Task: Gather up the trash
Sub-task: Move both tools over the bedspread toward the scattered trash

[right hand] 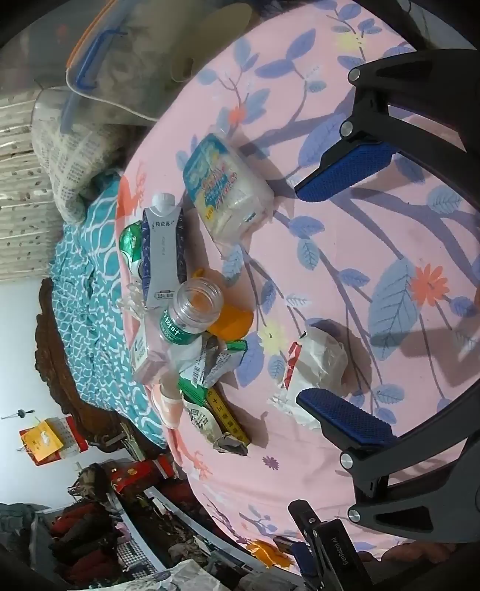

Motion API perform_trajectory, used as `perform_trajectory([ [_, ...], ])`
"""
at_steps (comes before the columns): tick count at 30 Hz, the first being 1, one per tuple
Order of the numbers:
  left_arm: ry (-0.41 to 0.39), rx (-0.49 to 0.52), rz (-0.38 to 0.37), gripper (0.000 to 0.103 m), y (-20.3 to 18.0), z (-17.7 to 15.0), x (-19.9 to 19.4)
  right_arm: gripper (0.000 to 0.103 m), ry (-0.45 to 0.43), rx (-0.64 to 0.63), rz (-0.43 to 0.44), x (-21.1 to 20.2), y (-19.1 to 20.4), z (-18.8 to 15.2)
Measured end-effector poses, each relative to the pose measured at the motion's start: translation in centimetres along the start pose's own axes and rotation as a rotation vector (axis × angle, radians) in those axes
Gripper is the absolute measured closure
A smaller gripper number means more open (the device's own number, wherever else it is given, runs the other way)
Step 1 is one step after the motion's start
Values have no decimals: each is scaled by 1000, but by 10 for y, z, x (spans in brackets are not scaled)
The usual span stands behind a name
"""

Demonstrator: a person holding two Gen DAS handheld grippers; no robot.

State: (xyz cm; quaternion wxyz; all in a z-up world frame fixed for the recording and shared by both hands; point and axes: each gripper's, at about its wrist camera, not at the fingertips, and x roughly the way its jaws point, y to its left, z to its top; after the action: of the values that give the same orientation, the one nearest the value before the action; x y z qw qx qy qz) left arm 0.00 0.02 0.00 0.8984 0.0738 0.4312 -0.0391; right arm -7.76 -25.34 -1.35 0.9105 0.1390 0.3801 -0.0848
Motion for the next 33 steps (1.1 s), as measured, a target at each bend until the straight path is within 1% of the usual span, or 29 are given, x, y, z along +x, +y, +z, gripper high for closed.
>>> perform_trajectory([
  [8, -1, 7, -3, 9, -5, -1, 0, 3, -2, 14, 5, 4, 0, -3],
  [9, 1, 5, -3, 9, -5, -1, -1, 3, 21, 25, 25, 11, -7, -6],
  [17, 0, 10, -16, 9, -3, -1, -2, 3, 50, 58, 56, 14, -8, -6],
  [23, 1, 9, -40, 9, -3, -3, -2, 3, 103, 93, 95, 22, -10, -10],
  [33, -7, -44, -65, 9, 1, -5, 0, 3, 158, 128, 127, 31, -12, -17],
])
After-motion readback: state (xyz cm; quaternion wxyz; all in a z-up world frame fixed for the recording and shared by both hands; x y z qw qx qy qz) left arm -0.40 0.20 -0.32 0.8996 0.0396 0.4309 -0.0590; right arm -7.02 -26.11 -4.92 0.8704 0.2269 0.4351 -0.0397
